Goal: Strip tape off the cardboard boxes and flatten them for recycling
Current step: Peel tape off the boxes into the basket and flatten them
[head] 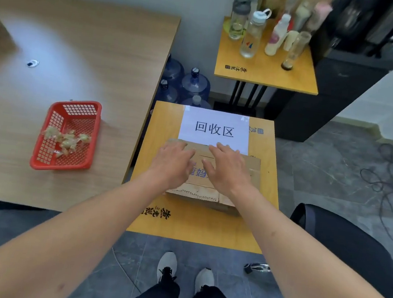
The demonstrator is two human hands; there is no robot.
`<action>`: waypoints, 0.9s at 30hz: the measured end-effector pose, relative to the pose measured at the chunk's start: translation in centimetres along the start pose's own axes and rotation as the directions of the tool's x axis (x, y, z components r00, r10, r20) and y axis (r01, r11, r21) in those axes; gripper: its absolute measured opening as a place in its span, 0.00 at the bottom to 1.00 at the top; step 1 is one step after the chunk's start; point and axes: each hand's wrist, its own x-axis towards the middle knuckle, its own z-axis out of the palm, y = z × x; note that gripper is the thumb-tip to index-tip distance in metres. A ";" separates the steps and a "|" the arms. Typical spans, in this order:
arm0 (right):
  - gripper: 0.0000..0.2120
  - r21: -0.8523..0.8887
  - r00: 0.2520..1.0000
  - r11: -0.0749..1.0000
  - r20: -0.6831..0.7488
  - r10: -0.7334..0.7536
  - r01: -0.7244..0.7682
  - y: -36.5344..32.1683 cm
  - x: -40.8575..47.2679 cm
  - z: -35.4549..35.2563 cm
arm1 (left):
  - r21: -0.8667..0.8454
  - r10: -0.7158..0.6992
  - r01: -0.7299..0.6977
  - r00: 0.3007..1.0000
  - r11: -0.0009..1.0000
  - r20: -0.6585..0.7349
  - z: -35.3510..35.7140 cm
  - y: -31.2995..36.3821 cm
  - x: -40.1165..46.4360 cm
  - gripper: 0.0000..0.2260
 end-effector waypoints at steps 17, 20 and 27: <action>0.23 -0.119 0.857 0.886 -0.222 -0.464 0.449 -12.5 -2.8 -12.5 | 0.022 -0.381 0.406 0.874 0.913 -0.303 -16.0 -1.6 -12.1 0.24; 0.25 -0.143 0.815 0.842 -0.212 -0.540 0.520 -15.9 -3.5 -13.6 | 0.009 -0.438 0.470 0.829 0.883 -0.347 -17.6 -3.4 -15.1 0.24; 0.26 -0.160 0.733 0.752 -0.168 -0.659 0.640 -25.8 -3.7 -12.7 | 0.007 -0.506 0.558 0.759 0.830 -0.409 -19.9 -10.5 -21.7 0.24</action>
